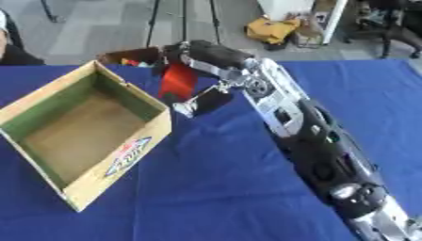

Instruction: Pick up objects on the table and place them in the box.

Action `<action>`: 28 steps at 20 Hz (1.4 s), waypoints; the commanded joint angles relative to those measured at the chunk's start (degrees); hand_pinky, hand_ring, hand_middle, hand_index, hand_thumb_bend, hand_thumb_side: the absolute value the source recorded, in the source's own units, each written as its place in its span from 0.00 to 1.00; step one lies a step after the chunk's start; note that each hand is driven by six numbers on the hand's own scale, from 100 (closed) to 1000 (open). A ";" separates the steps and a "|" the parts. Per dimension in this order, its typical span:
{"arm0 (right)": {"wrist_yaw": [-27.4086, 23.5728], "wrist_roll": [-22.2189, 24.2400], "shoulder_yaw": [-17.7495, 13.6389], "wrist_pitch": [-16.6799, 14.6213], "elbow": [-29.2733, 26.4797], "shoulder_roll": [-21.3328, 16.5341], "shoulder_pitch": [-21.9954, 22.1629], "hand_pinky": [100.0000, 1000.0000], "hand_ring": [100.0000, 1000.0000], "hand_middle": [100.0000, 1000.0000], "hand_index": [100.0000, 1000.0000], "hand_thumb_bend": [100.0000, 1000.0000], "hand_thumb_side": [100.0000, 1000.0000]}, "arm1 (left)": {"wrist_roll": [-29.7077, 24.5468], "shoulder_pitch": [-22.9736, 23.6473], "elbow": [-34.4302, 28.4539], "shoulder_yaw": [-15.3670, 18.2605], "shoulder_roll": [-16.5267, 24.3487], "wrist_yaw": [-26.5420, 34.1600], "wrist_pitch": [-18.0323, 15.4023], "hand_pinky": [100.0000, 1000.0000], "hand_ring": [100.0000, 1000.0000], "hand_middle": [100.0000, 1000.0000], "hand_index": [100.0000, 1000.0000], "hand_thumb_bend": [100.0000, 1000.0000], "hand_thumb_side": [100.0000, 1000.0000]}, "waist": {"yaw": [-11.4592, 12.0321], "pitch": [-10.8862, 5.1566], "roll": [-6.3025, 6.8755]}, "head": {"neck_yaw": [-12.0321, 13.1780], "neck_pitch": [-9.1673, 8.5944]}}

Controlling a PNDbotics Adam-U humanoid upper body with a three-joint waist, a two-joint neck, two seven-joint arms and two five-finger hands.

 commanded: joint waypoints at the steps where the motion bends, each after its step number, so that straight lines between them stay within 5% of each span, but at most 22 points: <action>1: -1.89 -0.25 -0.20 0.77 -1.62 -1.70 -1.80 0.31 0.32 0.54 0.76 0.00 0.00 | 0.18 -0.47 -1.06 0.21 2.09 0.55 0.01 0.46 0.72 0.82 0.88 0.00 0.87 | 0.73 -2.47 -1.03 | -1.11 -0.35; 15: -1.98 -1.19 0.04 -0.74 6.87 2.56 -5.11 0.30 0.30 0.54 0.74 0.00 0.00 | -0.43 -2.13 -1.06 -0.34 1.94 2.18 1.20 0.46 0.72 0.82 0.88 0.00 0.87 | 8.50 -2.88 -3.62 | -7.09 -0.36; 28: 4.52 -3.64 0.69 -7.37 17.65 6.76 -6.57 0.29 0.30 0.54 0.74 0.00 0.00 | -1.45 -3.60 -1.06 -0.72 0.89 3.32 1.44 0.46 0.71 0.82 0.88 0.00 0.87 | 13.02 -1.71 -4.50 | -11.46 -1.30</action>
